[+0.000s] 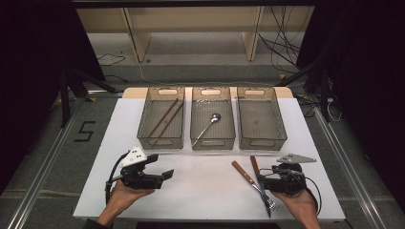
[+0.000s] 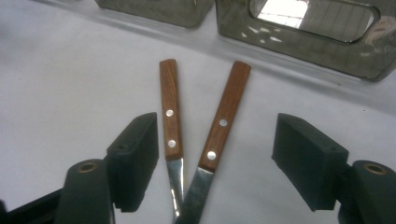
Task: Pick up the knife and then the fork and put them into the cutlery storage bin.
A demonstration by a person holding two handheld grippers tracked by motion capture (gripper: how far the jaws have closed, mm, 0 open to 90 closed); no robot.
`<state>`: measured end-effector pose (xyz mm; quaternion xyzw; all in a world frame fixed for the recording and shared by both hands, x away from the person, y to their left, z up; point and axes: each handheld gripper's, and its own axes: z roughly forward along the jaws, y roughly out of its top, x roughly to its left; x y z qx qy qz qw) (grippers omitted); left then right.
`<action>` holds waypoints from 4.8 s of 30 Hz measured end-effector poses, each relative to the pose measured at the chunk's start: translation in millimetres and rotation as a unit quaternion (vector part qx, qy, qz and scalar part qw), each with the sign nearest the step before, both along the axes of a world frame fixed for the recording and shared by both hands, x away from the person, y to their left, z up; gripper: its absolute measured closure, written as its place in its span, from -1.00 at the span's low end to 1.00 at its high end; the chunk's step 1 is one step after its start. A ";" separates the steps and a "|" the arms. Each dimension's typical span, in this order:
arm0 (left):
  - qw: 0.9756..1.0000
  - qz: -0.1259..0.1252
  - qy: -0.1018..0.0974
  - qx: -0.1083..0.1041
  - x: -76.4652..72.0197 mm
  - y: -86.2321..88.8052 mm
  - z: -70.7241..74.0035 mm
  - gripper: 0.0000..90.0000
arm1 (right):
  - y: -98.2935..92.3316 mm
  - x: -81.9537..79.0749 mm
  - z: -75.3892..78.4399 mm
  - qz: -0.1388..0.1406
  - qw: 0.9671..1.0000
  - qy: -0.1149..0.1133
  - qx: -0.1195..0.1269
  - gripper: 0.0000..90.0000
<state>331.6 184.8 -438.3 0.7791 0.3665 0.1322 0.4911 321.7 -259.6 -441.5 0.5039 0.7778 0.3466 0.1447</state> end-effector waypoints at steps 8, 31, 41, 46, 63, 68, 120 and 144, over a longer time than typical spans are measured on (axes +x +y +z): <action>1.000 -0.004 -0.003 0.004 -3.8 -0.1 -1.9 -0.65 | 6.3 16.8 -2.6 0.008 0.997 0.070 -0.040 -0.13; 1.000 0.013 -0.017 -0.013 -10.2 11.1 -3.3 -0.65 | 20.6 39.4 -10.3 0.032 0.985 0.142 -0.088 0.17; 0.999 0.021 -0.020 -0.017 -9.8 13.3 -6.0 -0.65 | 24.2 46.5 -14.0 0.034 0.980 0.169 -0.101 0.33; 0.999 0.019 -0.022 -0.018 -9.7 12.7 -6.7 -0.65 | 26.3 49.7 -15.7 0.033 0.977 0.180 -0.109 0.39; 1.000 0.010 -0.026 -0.004 -9.5 8.1 -8.6 -0.65 | 35.5 58.0 -15.7 0.038 0.967 0.204 -0.148 0.53; 1.000 0.009 -0.030 -0.005 -9.1 6.7 -8.1 -0.65 | 37.0 61.0 -15.2 0.032 0.964 0.213 -0.154 0.58; 0.999 0.019 -0.036 -0.024 -8.4 12.7 -6.0 -0.65 | 30.0 47.8 37.3 0.054 0.988 0.105 -0.099 0.73; 0.998 0.031 -0.045 -0.042 -8.1 17.8 -4.9 -0.65 | 22.2 92.1 62.9 0.032 0.997 0.061 -0.046 0.73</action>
